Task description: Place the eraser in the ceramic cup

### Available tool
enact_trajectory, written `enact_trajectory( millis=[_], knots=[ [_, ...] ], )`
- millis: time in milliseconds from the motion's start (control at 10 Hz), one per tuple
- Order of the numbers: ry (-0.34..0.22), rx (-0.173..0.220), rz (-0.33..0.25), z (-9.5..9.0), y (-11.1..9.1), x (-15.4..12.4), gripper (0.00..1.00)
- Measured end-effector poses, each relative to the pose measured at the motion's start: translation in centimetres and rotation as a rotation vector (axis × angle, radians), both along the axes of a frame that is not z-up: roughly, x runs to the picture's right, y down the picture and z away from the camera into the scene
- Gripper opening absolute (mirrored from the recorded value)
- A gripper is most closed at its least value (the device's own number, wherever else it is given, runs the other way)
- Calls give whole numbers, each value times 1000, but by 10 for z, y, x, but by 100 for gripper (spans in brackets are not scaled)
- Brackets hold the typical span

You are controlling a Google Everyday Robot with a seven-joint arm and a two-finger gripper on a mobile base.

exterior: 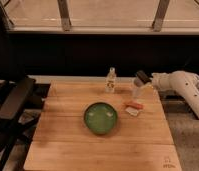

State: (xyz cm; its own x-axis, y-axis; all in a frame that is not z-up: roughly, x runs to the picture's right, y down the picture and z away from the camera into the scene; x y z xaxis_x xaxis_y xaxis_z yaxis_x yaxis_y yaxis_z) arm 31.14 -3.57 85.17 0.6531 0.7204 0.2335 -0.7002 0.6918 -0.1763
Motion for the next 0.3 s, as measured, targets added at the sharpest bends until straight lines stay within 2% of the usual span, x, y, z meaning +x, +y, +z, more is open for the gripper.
enact_trajectory(
  millis=[200,300],
  knots=[
    [3,41,6,-9,-11,2,79],
    [7,94,12,-24,-24,3,79]
  ],
)
